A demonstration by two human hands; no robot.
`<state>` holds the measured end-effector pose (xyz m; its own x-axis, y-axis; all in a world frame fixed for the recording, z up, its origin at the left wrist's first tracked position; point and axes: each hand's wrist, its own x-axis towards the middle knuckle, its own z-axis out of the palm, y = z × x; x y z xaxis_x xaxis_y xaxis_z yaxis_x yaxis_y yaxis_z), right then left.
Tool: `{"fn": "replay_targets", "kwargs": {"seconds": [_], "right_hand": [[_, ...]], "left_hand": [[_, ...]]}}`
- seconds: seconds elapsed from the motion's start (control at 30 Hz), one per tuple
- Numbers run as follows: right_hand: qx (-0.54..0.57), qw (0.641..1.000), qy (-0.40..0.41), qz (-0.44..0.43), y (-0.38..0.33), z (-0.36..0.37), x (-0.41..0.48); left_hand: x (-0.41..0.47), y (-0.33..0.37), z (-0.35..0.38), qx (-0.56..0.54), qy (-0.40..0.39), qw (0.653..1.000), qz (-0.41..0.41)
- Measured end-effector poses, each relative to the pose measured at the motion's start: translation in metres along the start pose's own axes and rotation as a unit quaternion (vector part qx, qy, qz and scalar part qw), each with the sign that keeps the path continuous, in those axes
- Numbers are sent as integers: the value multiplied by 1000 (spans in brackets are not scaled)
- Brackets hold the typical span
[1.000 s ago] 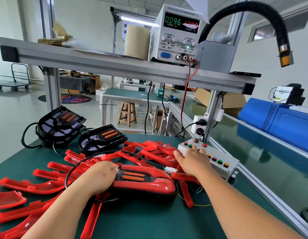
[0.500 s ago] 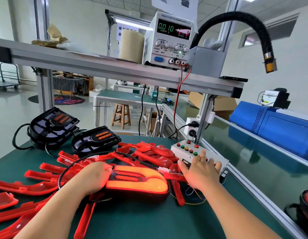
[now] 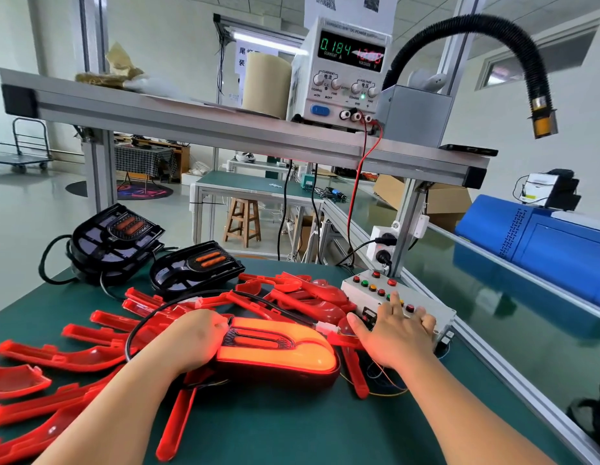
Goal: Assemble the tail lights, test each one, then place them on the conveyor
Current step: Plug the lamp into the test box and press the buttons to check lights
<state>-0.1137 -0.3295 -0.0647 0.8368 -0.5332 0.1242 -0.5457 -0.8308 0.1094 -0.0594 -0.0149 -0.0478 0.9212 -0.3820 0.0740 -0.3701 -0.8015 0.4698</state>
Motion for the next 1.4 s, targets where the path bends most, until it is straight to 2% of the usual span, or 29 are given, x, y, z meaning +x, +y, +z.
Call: {"fn": "replay_targets", "kwargs": {"seconds": [0.13,0.63,1.03,1.4], "right_hand": [[4,1000,1,1,0,2,1],[-9,1000,9,-6,2,-9,0],[-6,1000,16,-20,2,-5,-8],[-31,999,18,-24,1,-8,-2]], "left_hand": [[-1,0,0,-21,16,999,-19],[-2,0,-1,-61,-6,998,-25],[0,0,0,-8,12,1000,-5],[-1,1,0,-33,9,999,-22]]}}
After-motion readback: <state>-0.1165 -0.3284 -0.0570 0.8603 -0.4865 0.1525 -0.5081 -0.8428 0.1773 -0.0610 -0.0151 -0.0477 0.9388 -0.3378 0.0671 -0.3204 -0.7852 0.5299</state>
